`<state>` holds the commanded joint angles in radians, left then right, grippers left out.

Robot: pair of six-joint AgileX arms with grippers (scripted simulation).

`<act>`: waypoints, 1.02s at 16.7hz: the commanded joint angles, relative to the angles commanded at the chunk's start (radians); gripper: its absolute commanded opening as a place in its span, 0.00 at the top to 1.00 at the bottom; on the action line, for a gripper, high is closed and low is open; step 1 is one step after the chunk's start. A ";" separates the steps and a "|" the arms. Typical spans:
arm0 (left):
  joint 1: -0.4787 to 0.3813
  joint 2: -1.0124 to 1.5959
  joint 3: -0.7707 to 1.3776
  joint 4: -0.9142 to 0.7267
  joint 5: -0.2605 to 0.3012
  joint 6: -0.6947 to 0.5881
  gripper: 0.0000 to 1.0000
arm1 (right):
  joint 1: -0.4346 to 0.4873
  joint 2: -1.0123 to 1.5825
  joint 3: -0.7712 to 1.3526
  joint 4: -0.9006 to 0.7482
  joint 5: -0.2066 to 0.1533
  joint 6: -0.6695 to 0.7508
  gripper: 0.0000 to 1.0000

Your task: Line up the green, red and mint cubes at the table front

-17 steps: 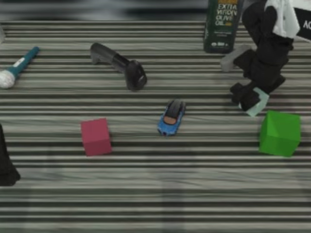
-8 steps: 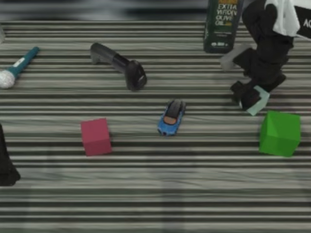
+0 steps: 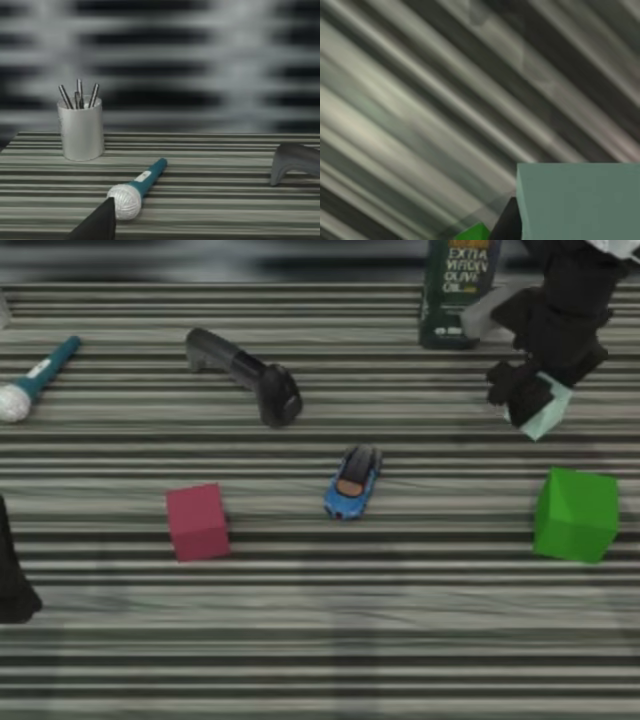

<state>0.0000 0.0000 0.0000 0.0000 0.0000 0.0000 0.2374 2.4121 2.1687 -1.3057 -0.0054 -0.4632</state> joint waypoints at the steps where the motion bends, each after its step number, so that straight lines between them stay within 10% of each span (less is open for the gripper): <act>1: 0.000 0.000 0.000 0.000 0.000 0.000 0.00 | 0.000 0.000 0.000 0.000 0.000 0.000 1.00; 8: 0.000 0.000 0.000 0.000 0.000 0.000 0.00 | 0.039 -0.040 -0.060 0.021 0.002 0.113 1.00; 17: 0.000 0.000 0.000 0.000 0.000 0.000 0.00 | 0.263 -0.285 -0.429 0.118 0.011 0.773 1.00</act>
<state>0.0000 0.0000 0.0000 0.0000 0.0000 0.0000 0.5004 2.1269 1.7401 -1.1875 0.0059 0.3098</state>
